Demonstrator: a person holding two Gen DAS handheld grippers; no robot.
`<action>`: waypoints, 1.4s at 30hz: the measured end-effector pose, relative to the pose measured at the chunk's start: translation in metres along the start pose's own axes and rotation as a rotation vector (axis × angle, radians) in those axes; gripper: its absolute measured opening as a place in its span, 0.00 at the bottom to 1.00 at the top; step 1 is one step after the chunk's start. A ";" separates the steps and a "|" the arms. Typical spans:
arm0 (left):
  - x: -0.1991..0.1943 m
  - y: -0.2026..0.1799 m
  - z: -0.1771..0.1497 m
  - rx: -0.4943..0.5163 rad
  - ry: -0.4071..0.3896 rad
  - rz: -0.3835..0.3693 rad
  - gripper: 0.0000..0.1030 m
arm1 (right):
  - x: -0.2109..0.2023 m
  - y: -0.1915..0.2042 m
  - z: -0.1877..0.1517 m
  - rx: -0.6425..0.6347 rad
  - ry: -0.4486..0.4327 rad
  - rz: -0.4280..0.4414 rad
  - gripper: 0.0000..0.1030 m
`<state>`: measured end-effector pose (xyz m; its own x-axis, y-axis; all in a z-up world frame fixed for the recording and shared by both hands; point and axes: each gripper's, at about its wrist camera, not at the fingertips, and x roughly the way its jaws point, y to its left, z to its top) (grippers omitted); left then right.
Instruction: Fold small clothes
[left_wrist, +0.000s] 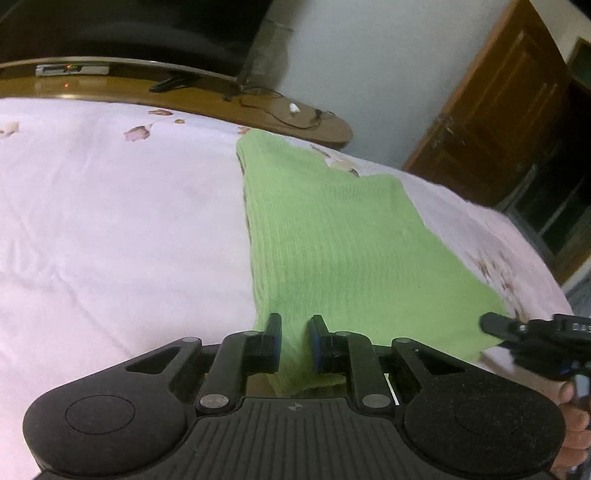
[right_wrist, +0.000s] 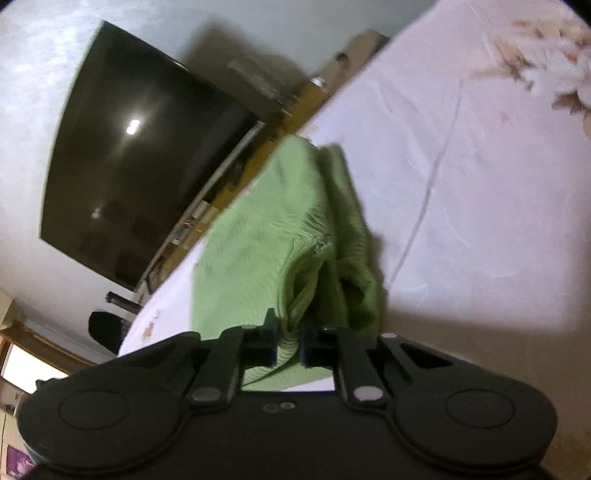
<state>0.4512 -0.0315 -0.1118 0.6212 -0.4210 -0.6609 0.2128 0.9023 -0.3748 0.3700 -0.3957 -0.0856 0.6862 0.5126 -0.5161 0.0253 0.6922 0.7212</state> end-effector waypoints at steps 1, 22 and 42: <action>-0.005 -0.003 -0.002 0.008 0.008 0.000 0.16 | -0.008 0.002 -0.005 -0.022 0.001 -0.008 0.10; 0.051 0.010 0.079 0.020 -0.027 -0.003 0.17 | 0.080 0.002 0.099 -0.242 0.077 -0.112 0.36; 0.098 0.016 0.144 0.130 -0.016 -0.001 0.18 | 0.119 -0.003 0.143 -0.238 0.041 -0.066 0.43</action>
<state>0.6239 -0.0450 -0.0892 0.6325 -0.4213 -0.6499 0.3084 0.9067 -0.2876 0.5556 -0.4096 -0.0827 0.6587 0.4792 -0.5800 -0.1065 0.8226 0.5586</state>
